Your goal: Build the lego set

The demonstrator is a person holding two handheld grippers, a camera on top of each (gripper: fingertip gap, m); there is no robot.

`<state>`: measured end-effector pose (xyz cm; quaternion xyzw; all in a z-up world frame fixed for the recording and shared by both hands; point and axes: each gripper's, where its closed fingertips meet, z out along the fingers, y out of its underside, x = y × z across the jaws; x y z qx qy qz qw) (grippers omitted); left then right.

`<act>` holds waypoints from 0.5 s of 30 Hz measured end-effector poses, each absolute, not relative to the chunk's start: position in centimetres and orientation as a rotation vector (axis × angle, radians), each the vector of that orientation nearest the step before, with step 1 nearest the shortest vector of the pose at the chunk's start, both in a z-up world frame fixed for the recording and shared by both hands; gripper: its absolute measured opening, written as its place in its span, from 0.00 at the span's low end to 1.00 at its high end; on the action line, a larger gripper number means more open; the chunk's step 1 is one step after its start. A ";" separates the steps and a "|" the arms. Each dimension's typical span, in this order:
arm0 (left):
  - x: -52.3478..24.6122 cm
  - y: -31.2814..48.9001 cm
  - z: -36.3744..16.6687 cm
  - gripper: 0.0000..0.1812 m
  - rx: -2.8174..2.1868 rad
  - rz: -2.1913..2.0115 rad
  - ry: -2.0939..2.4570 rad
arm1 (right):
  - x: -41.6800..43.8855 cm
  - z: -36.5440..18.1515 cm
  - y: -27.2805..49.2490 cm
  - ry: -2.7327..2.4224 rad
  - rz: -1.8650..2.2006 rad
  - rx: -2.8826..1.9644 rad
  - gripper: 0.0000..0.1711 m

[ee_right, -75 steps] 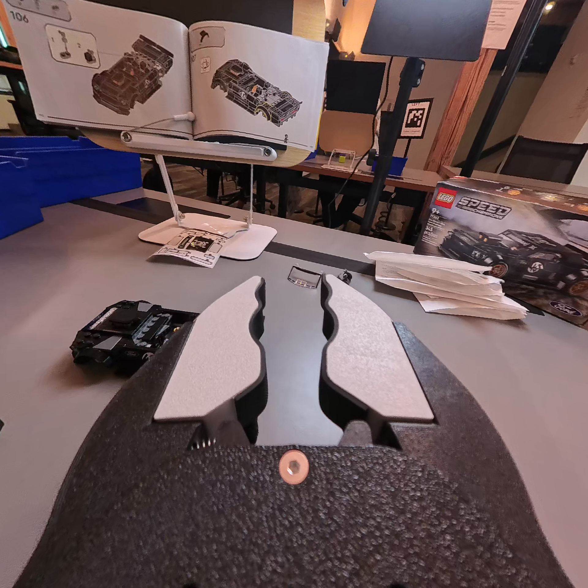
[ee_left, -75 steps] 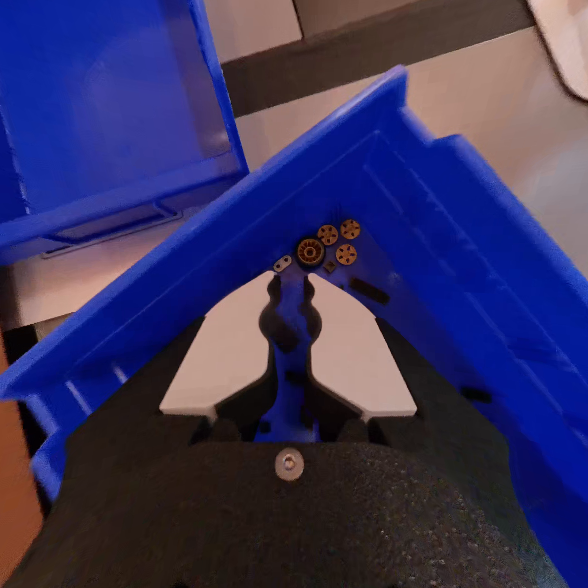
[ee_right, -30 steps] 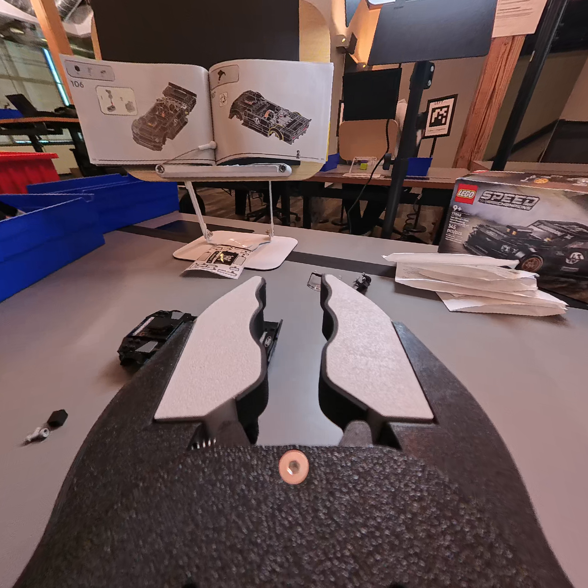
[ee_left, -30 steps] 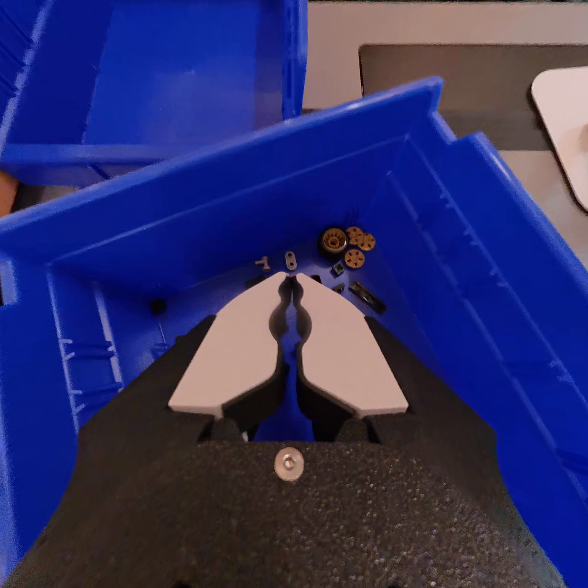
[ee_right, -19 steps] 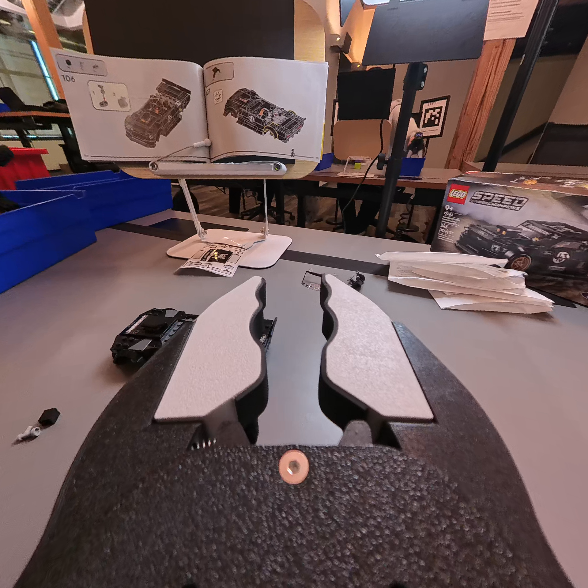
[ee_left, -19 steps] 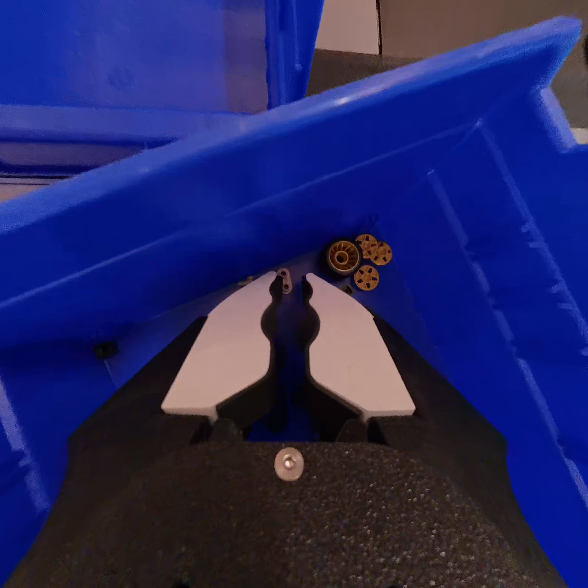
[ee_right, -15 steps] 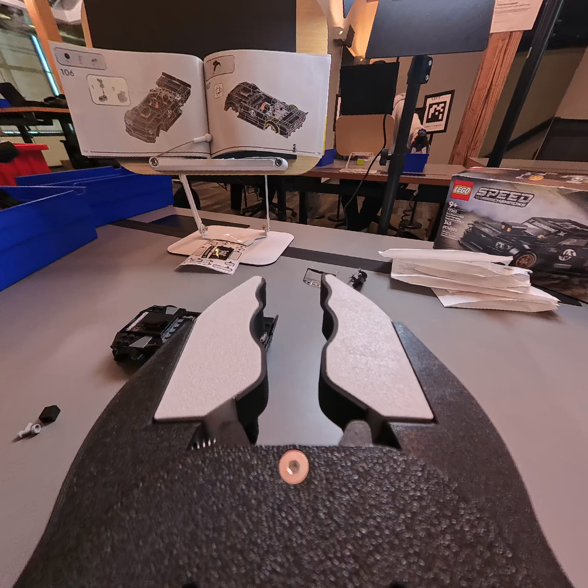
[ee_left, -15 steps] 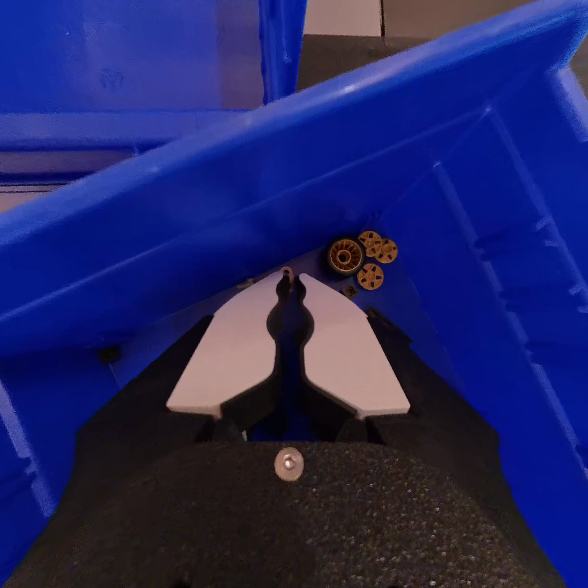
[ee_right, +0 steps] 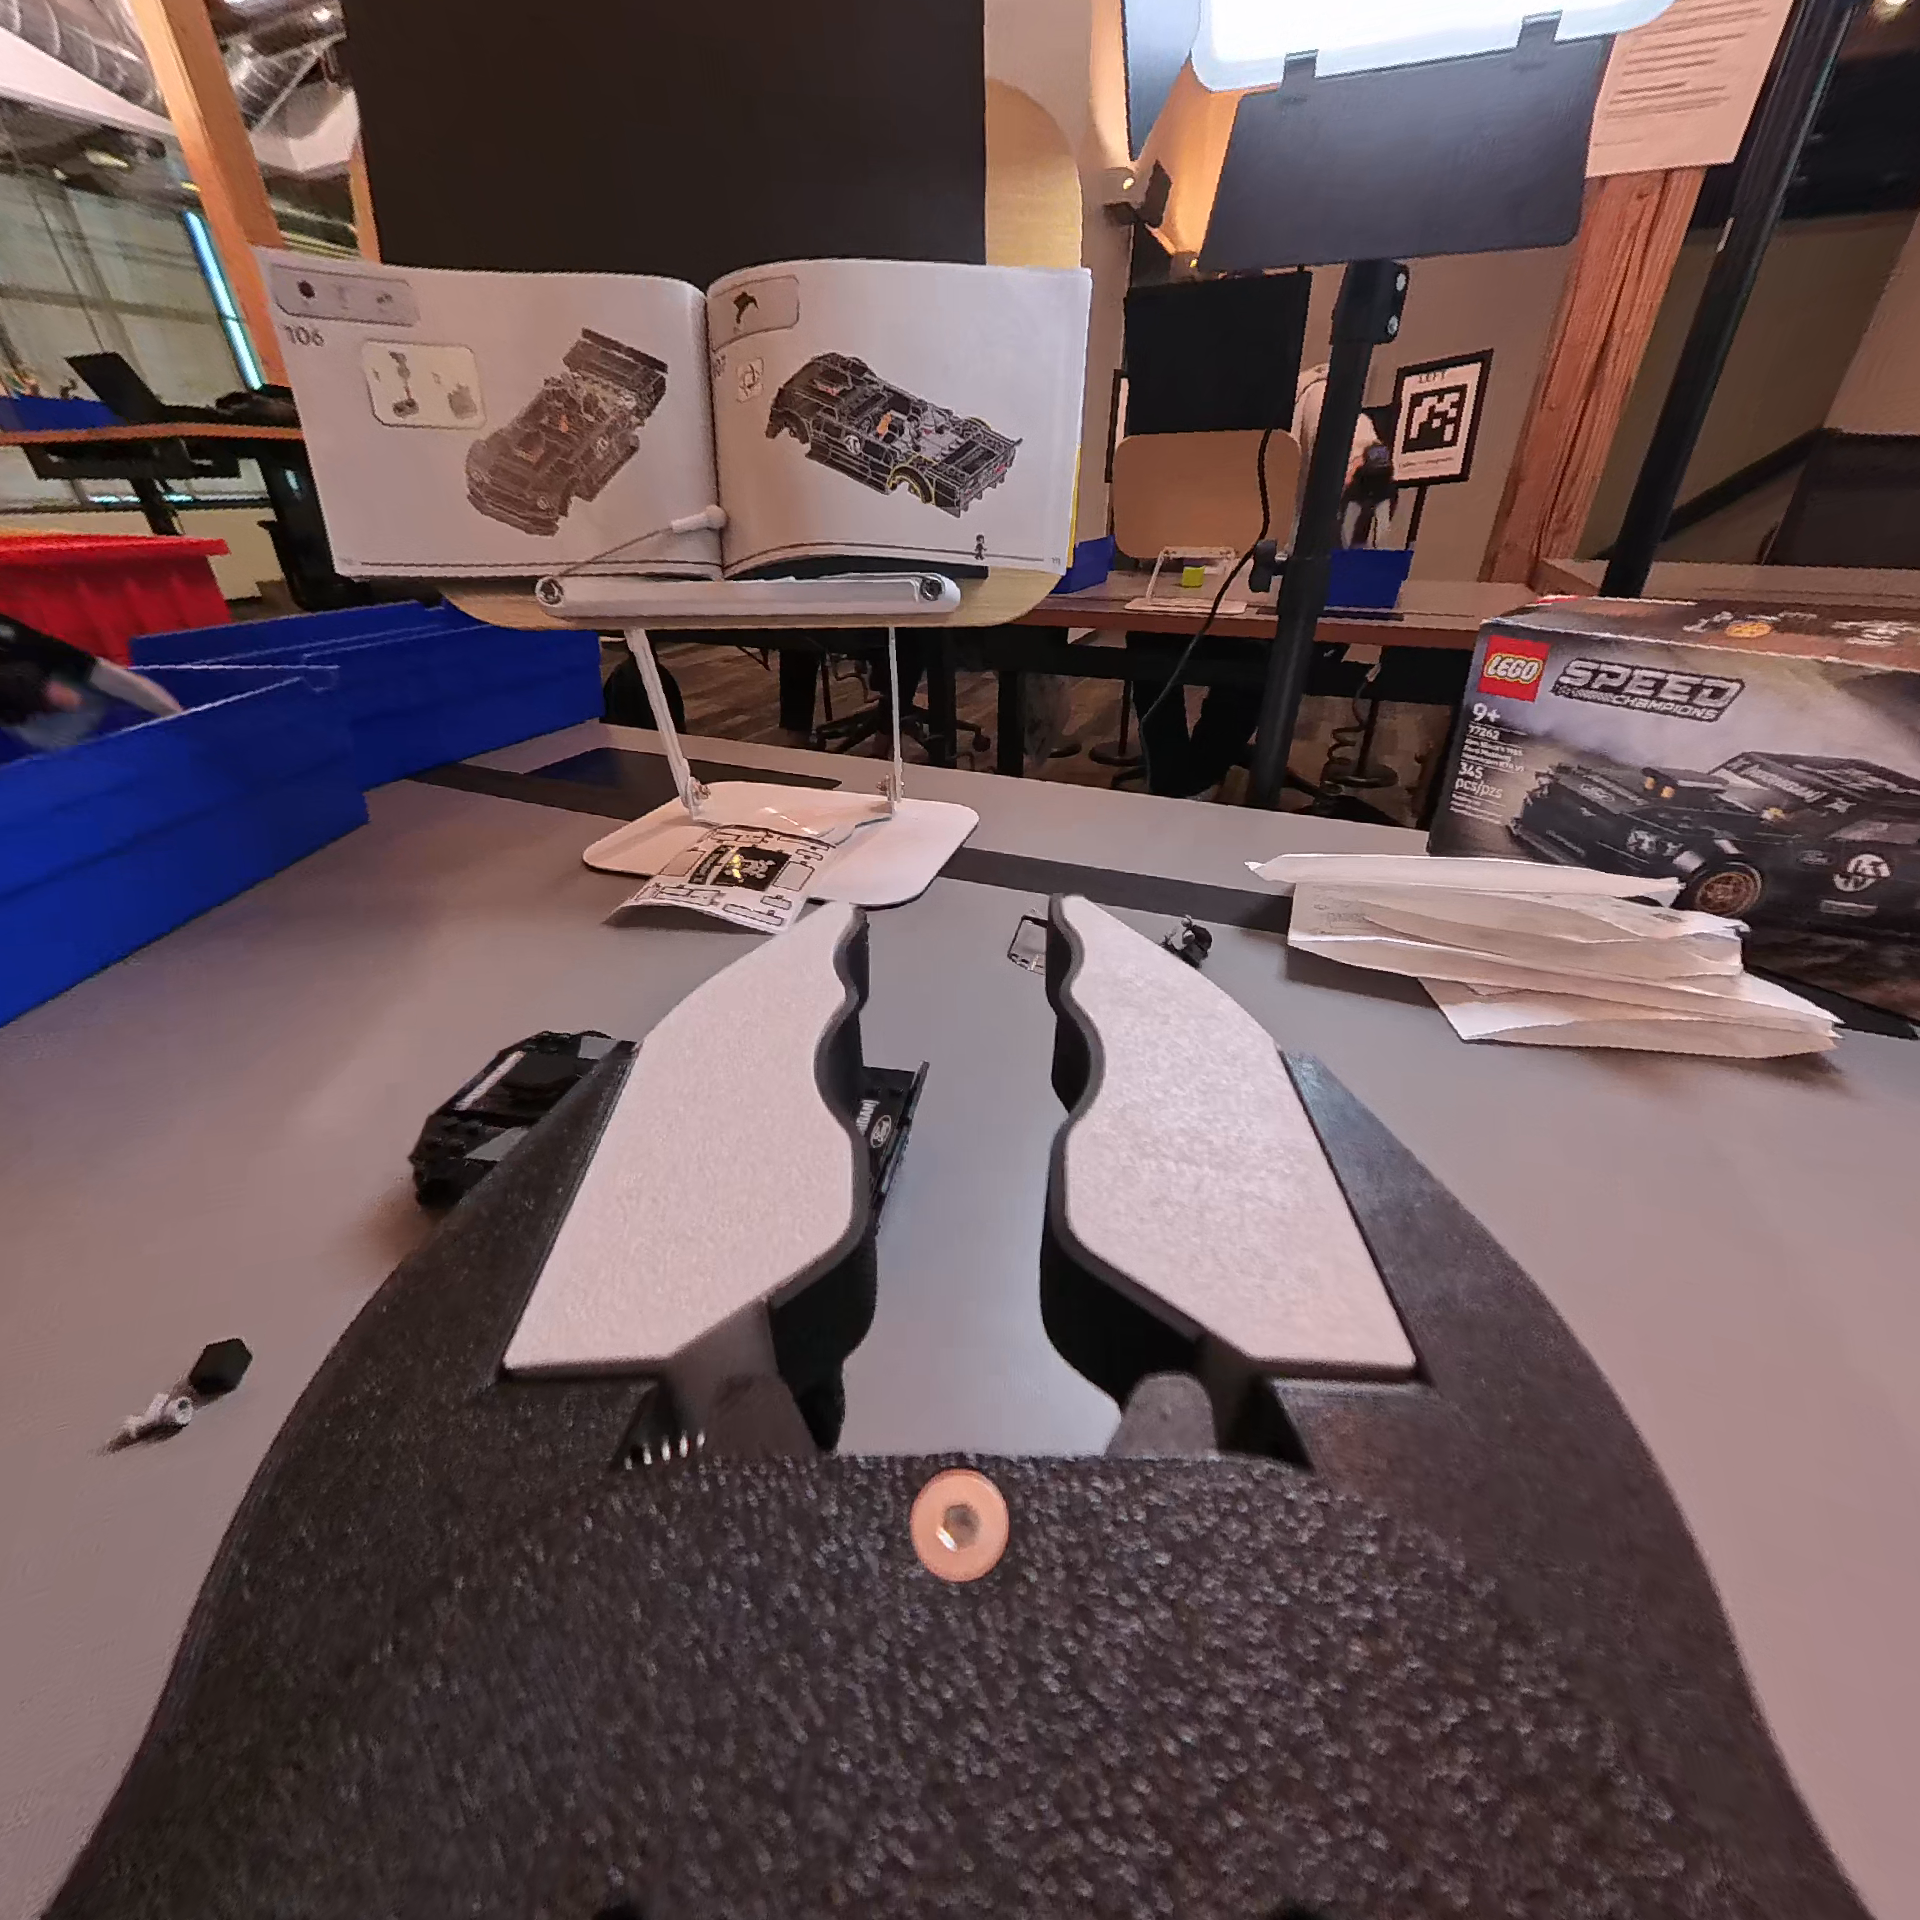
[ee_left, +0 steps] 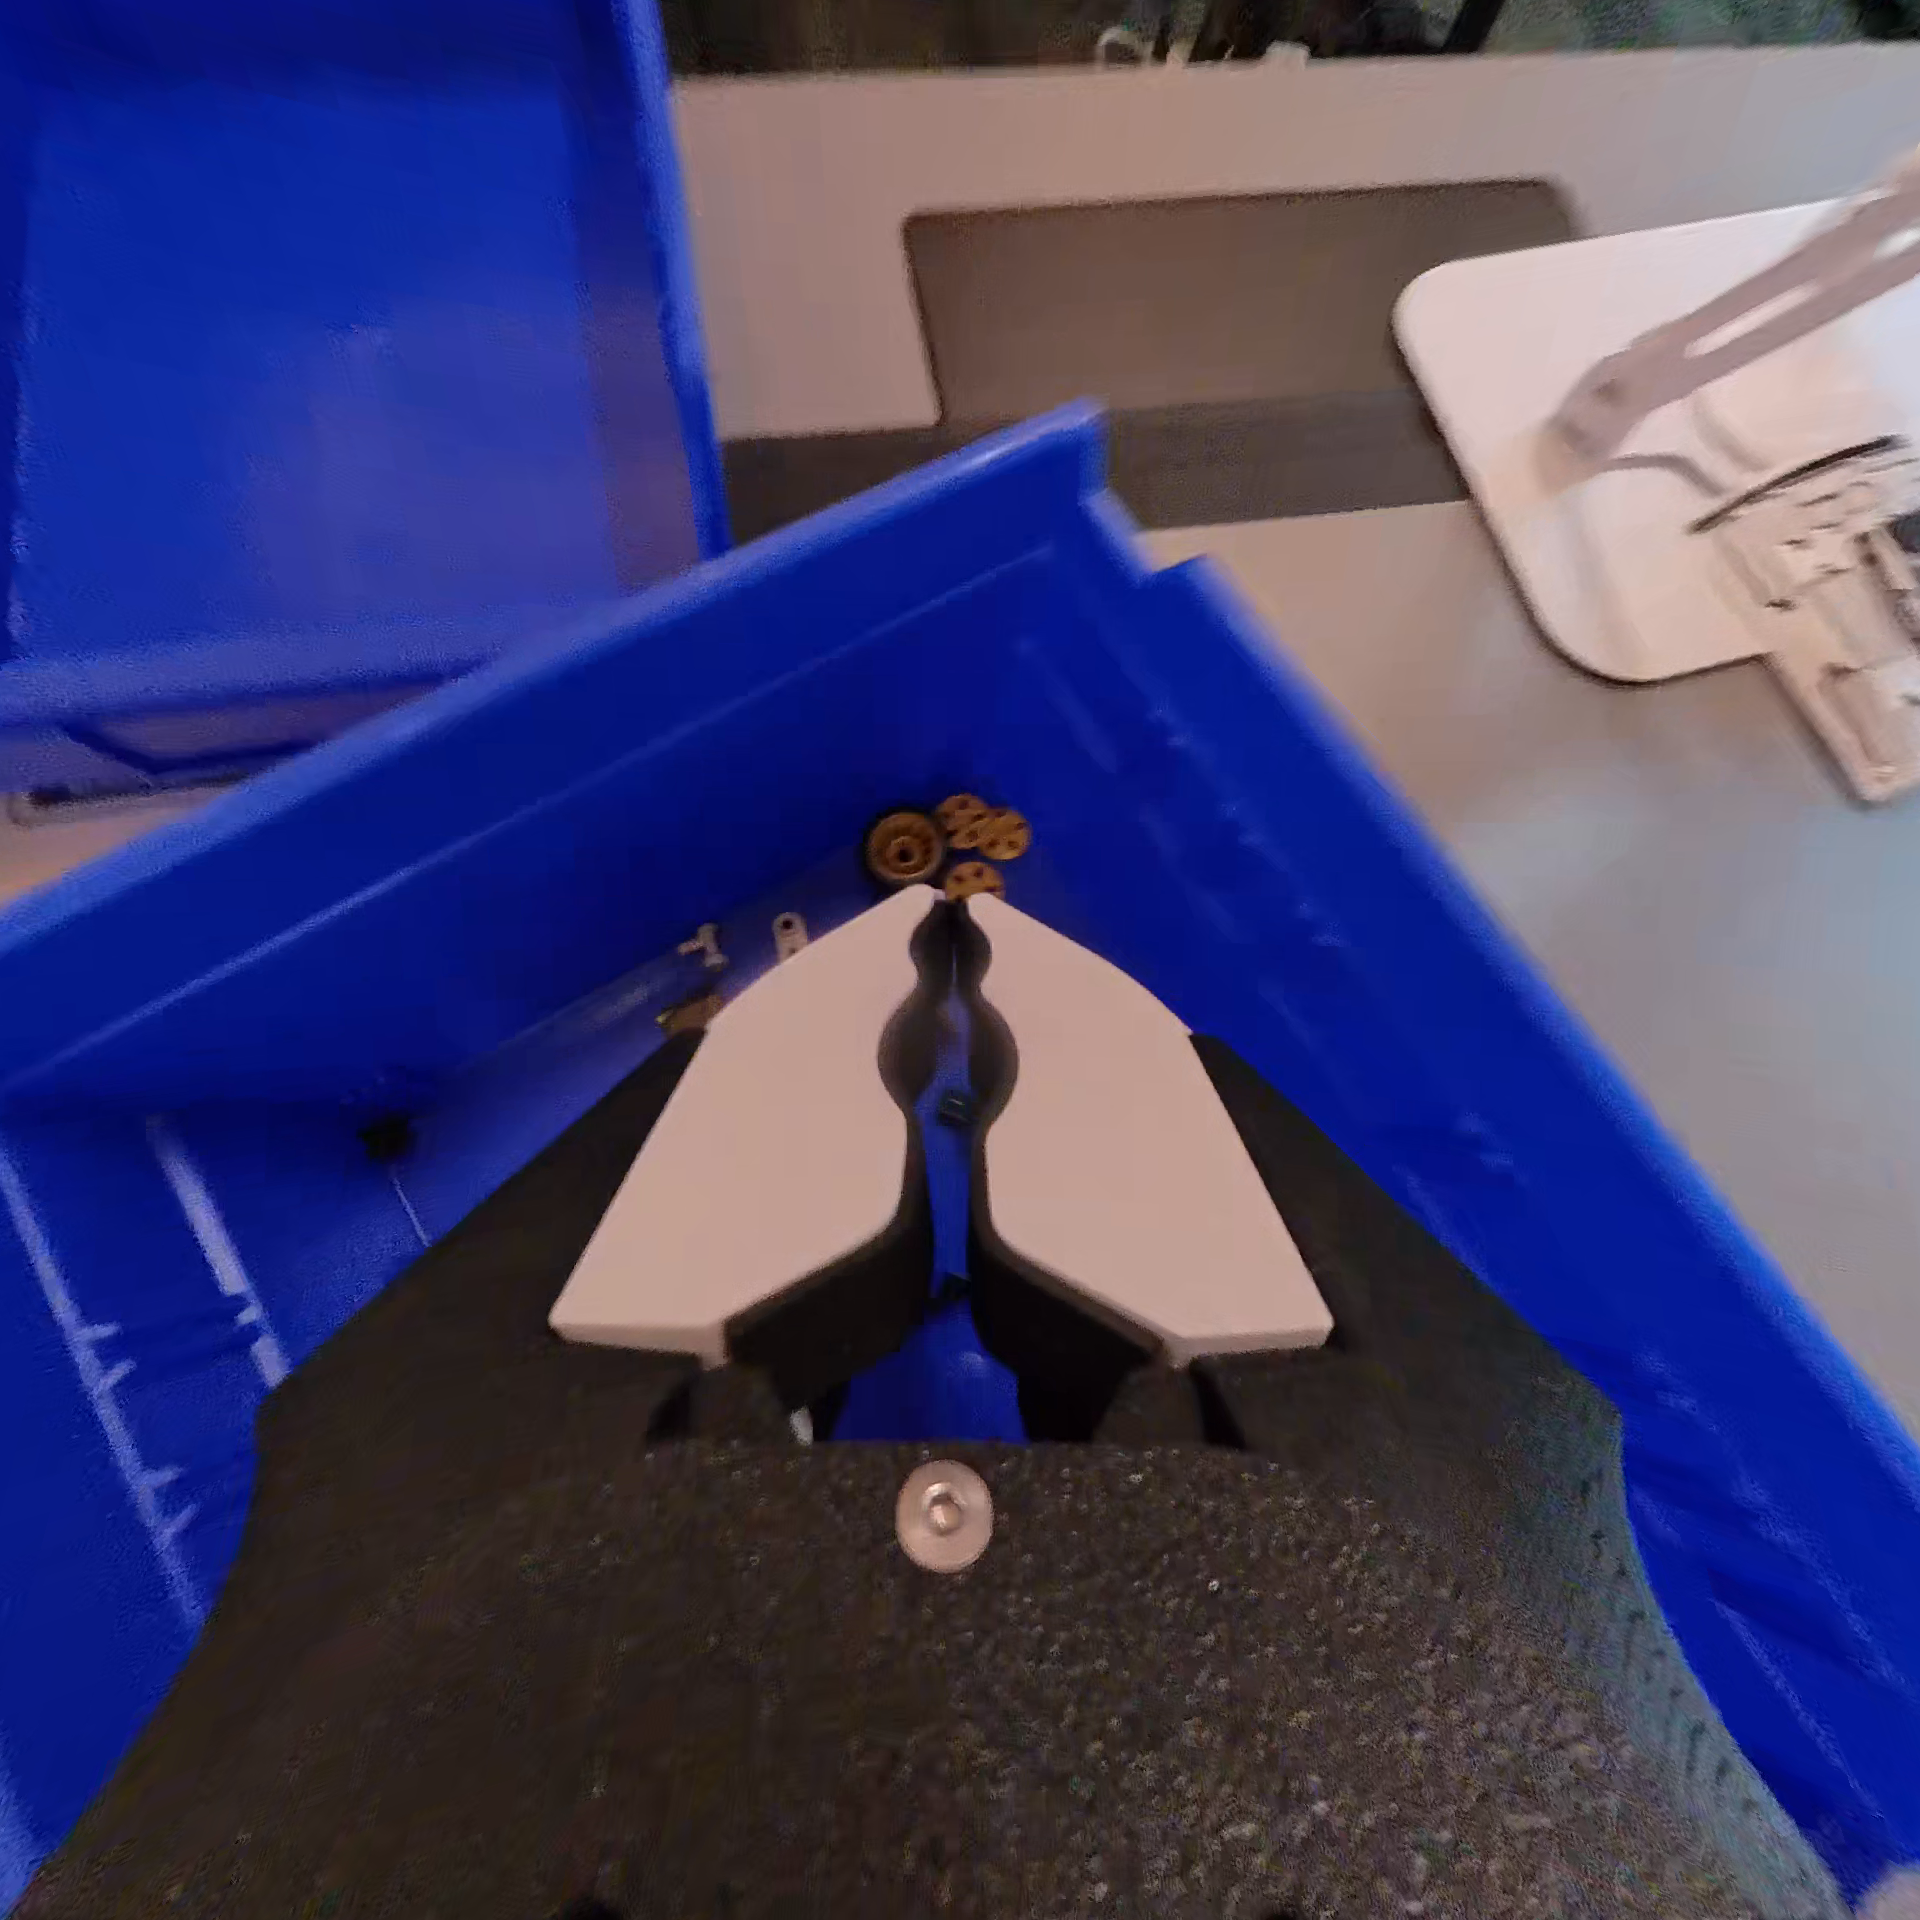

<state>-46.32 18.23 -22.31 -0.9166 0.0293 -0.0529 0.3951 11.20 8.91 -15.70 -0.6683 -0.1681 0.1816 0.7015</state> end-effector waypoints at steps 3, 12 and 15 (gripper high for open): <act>-45.4 17.1 -20.0 0.01 -2.323 0.005 0.198 | 10.9 -15.5 8.7 -0.384 0.414 -1.476 0.19; -49.6 19.9 -26.8 0.09 -2.474 -0.140 -0.130 | 10.7 -15.9 8.5 -0.403 0.392 -1.489 0.19; -49.9 20.7 -28.0 0.09 -2.503 -0.144 -0.153 | 10.8 -16.0 8.7 -0.399 0.387 -1.497 0.19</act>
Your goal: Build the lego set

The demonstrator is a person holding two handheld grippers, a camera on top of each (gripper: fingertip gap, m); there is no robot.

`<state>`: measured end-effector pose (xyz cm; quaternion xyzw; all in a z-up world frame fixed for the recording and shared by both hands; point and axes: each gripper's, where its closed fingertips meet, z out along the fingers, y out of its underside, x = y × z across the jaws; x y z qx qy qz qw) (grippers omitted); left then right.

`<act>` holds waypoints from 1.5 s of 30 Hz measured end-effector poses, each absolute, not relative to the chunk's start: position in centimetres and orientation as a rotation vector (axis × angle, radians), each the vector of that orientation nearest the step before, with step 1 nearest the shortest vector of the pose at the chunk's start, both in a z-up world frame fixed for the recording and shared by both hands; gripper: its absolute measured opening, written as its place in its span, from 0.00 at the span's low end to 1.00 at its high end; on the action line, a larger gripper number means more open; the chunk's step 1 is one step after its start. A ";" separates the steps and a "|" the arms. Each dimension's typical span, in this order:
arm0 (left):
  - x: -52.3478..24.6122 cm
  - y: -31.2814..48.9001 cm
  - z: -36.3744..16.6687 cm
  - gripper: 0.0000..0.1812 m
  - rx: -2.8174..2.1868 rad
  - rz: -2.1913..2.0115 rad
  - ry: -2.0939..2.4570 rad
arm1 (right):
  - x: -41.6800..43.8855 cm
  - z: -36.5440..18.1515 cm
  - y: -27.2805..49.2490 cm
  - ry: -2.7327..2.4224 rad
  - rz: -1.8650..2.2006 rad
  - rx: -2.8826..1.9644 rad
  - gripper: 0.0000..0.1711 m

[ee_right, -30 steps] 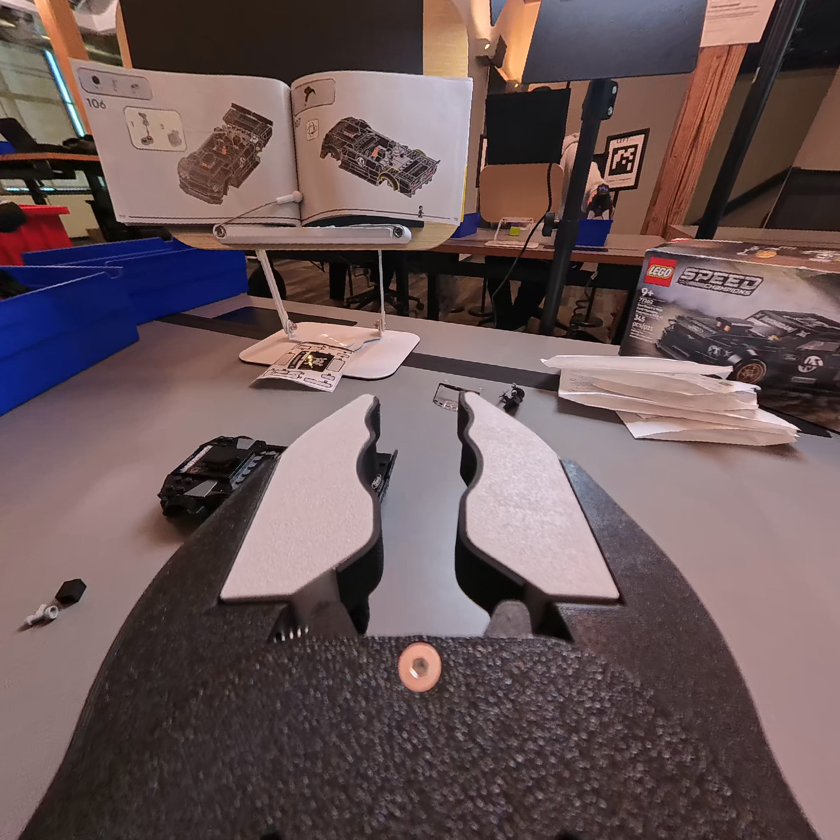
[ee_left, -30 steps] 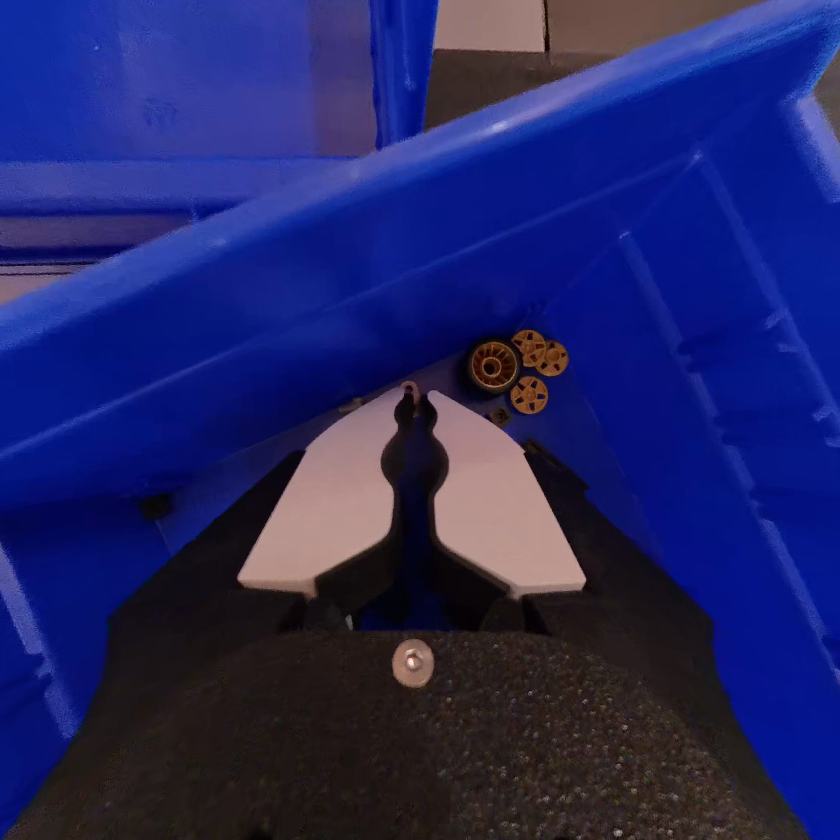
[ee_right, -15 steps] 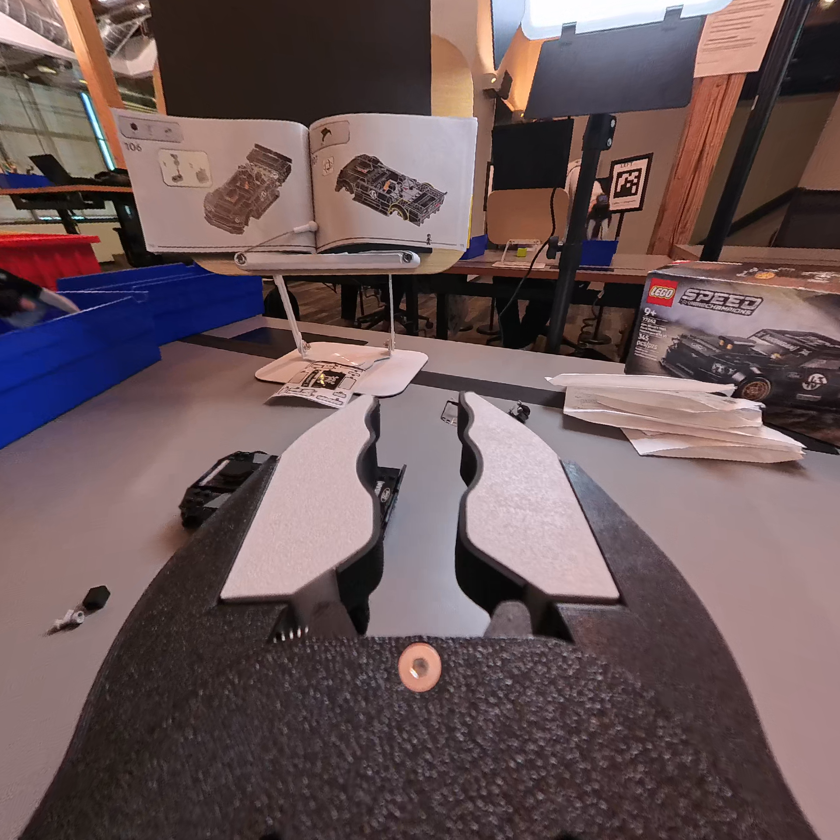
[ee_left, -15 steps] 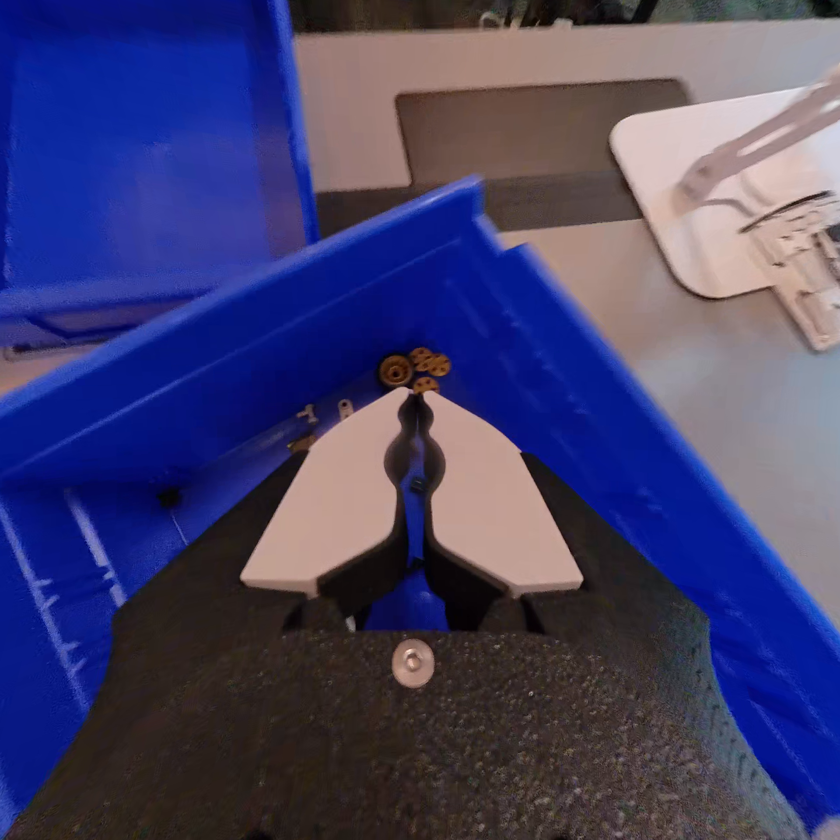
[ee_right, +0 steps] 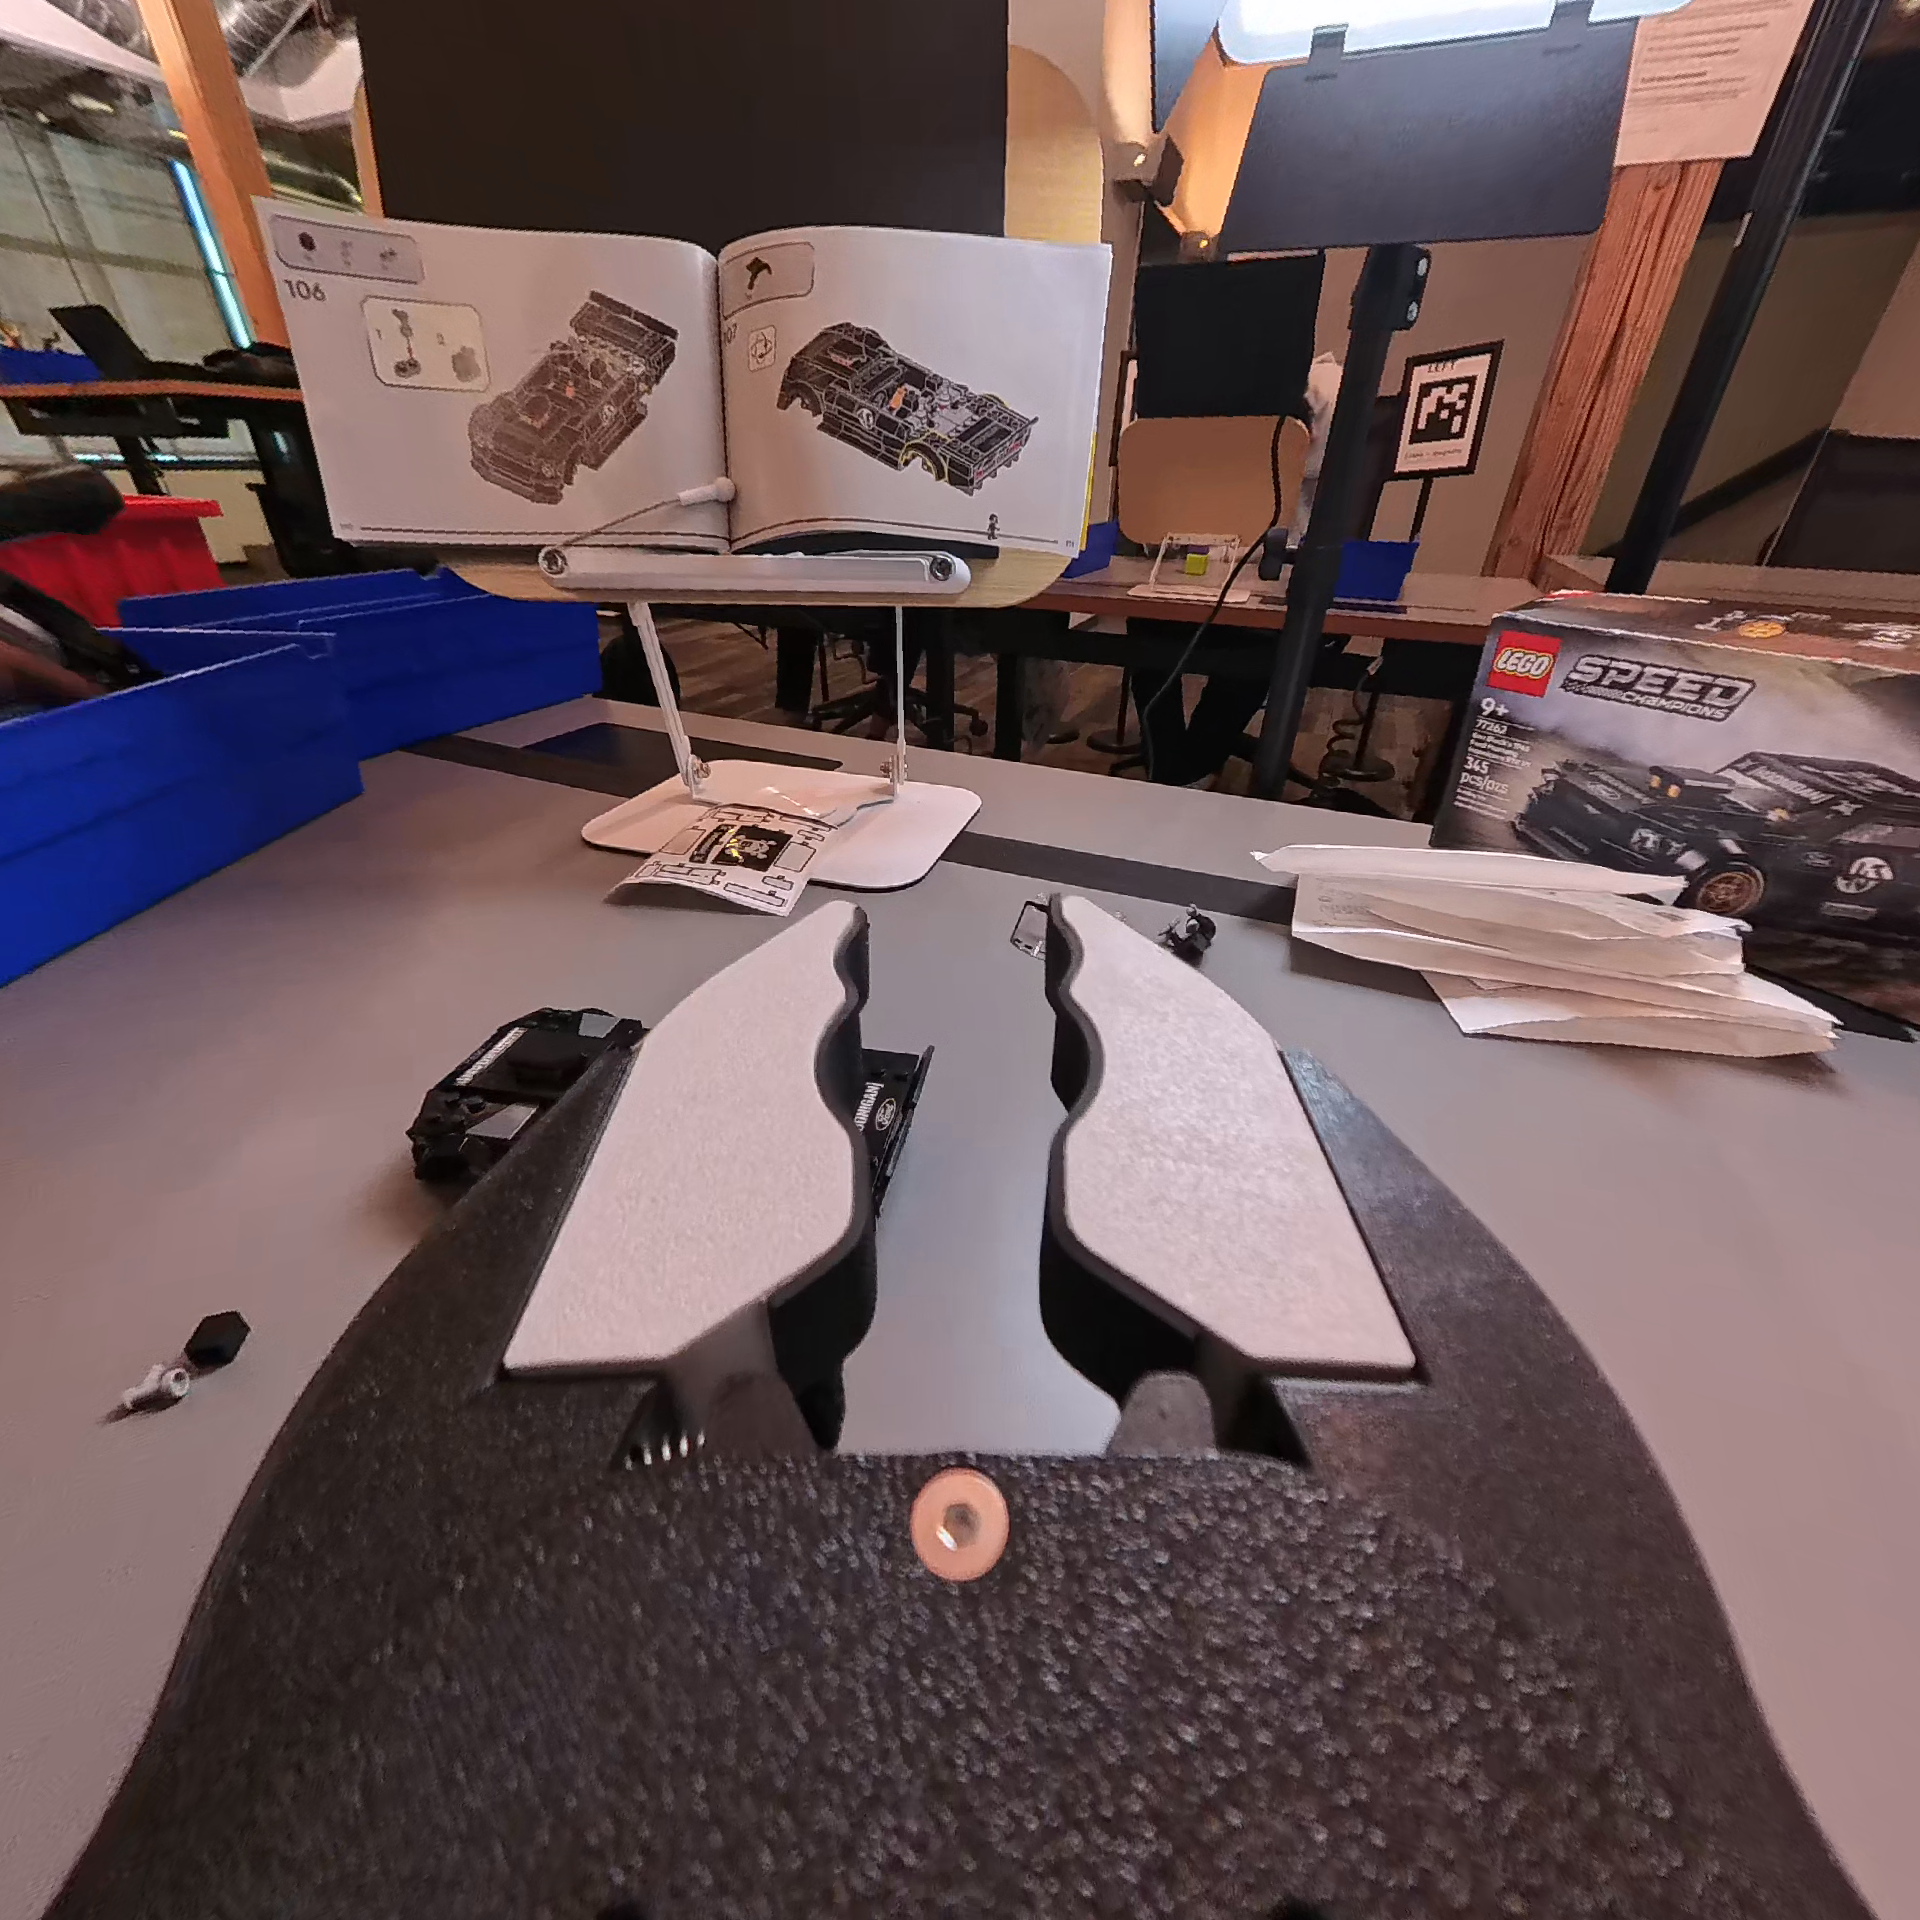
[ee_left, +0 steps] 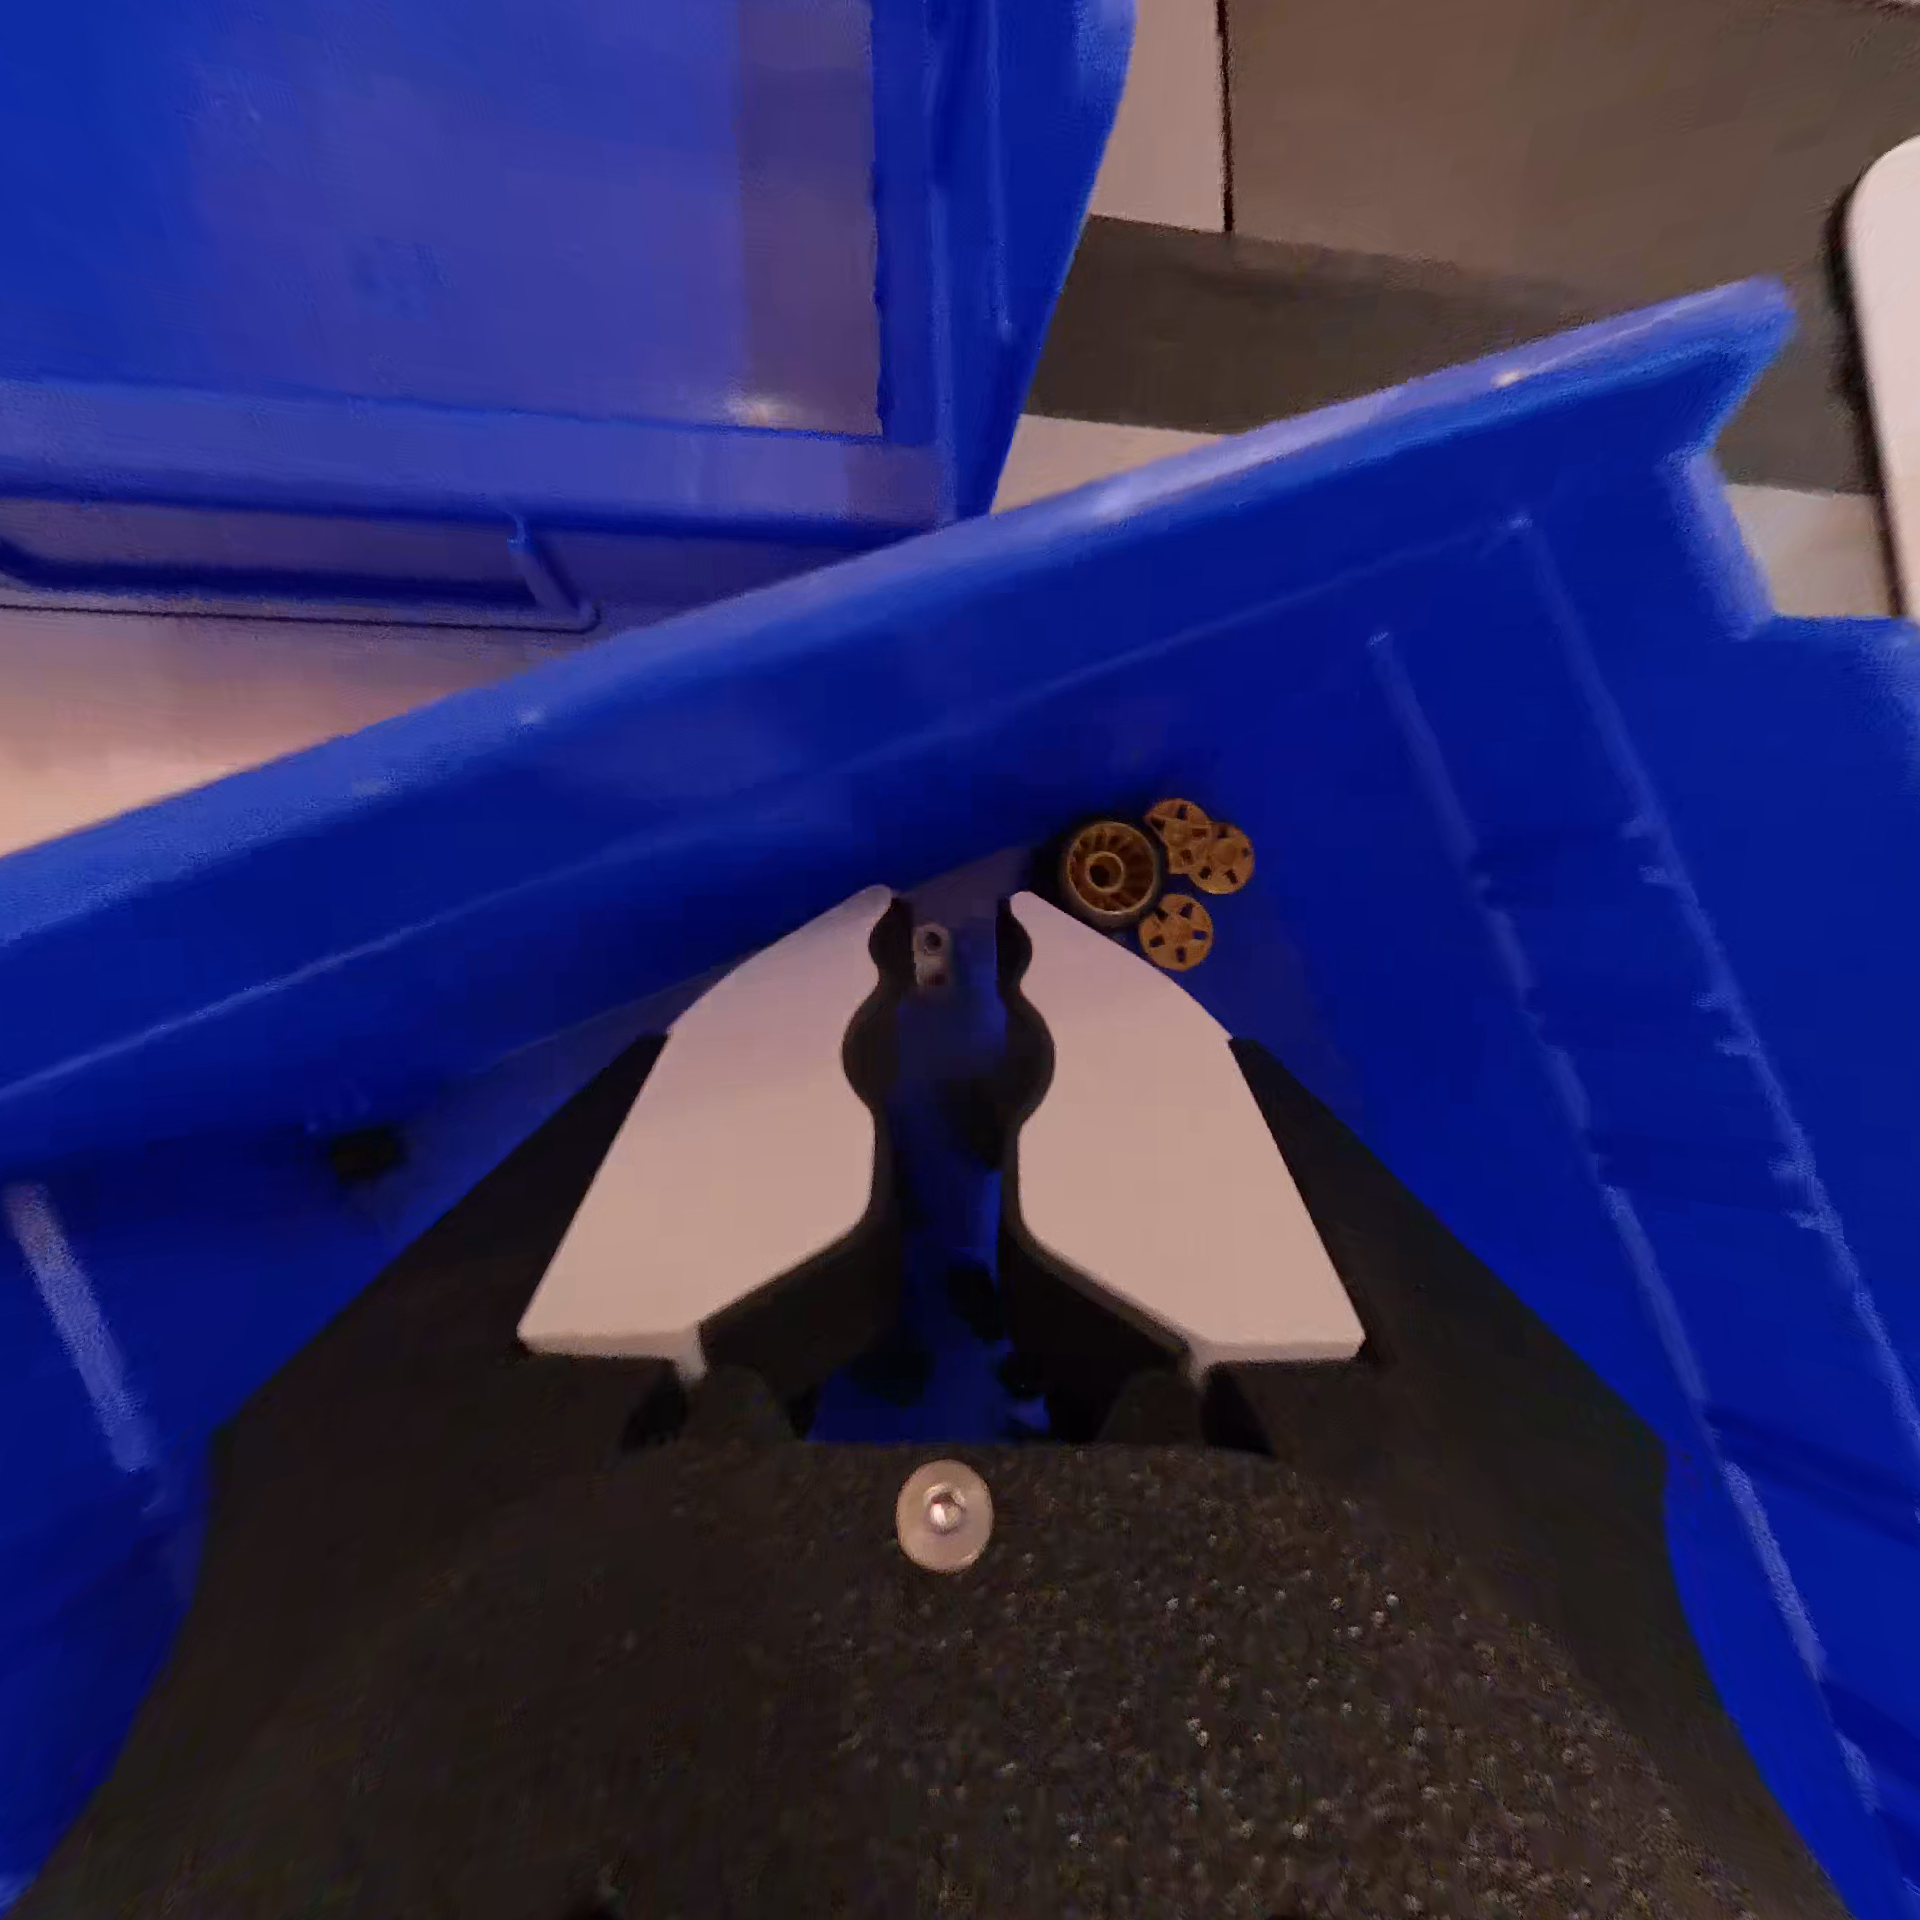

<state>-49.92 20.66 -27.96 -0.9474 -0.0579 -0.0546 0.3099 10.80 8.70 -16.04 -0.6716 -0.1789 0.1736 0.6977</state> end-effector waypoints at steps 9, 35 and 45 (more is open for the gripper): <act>-50.0 20.2 -29.6 0.09 -2.589 -0.035 -0.098 | 10.6 -16.5 9.0 -0.405 0.392 -1.517 0.19; -9.6 2.8 -19.7 0.05 -2.006 -0.367 1.476 | 9.6 -15.0 7.2 -0.466 0.439 -1.459 0.19; -1.2 -0.1 -29.7 0.05 -2.136 -0.488 1.766 | 8.0 -17.2 4.9 -0.645 0.460 -1.507 0.19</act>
